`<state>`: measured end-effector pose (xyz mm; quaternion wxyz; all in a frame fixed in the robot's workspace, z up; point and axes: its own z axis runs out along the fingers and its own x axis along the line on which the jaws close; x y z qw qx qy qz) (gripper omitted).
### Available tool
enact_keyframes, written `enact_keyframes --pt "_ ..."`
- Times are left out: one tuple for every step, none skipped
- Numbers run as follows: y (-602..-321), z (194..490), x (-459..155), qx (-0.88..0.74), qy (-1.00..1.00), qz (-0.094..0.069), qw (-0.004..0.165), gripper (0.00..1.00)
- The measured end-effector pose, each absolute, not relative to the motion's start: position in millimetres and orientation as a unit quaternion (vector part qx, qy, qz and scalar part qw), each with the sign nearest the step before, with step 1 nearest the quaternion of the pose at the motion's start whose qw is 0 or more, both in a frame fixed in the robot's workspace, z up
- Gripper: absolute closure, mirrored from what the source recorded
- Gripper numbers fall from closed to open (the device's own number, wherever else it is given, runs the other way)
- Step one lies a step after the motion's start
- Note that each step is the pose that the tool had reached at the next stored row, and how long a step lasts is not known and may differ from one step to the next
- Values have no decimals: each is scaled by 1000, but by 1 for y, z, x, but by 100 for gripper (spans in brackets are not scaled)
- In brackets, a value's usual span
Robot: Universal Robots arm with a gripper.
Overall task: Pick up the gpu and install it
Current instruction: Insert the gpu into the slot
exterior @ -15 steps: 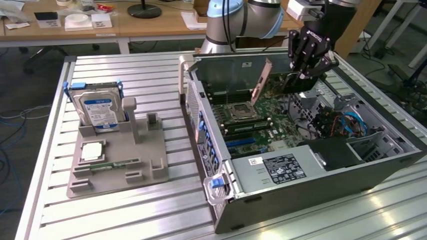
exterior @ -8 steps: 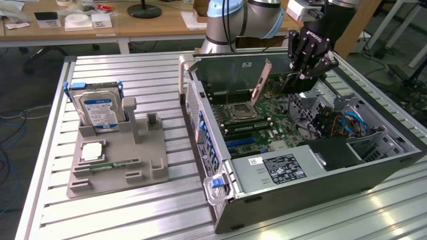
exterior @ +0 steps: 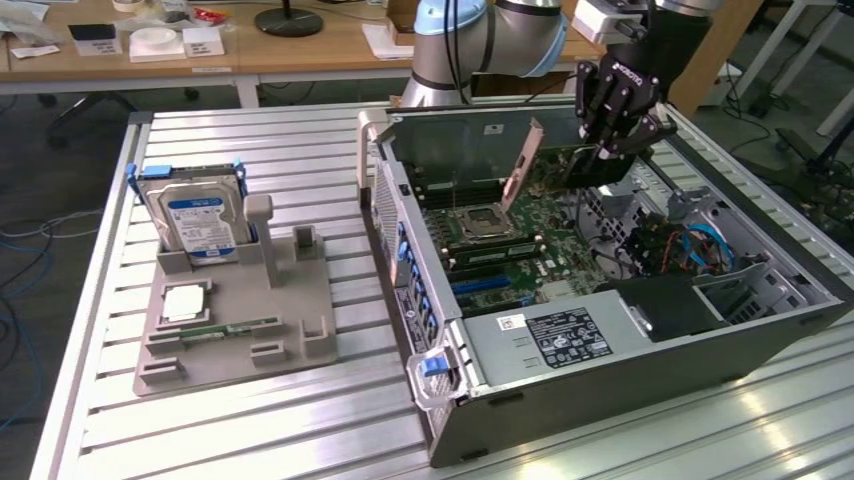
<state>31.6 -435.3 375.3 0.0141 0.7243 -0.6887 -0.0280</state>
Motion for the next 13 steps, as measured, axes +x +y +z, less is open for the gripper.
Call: enact_keyframes --pt "-435 375 31 724 -689 -28 14 73" --pt "-435 375 31 724 -689 -28 14 73" --pt "-435 375 31 724 -689 -28 14 73" --pt "-435 375 31 724 -689 -28 14 73" --pt "-435 375 31 724 -689 -28 14 73" --pt "-435 375 31 724 -689 -28 14 73" --pt "-435 375 31 724 -689 -28 14 73" --pt "-435 375 31 724 -689 -28 14 73" --pt "-435 375 31 724 -689 -28 14 73" --pt "-435 375 31 724 -689 -28 14 73" --pt "-435 374 30 724 -689 -28 14 73" --pt "-435 374 29 724 -689 -28 14 73" --pt "-435 374 29 724 -689 -28 14 73"
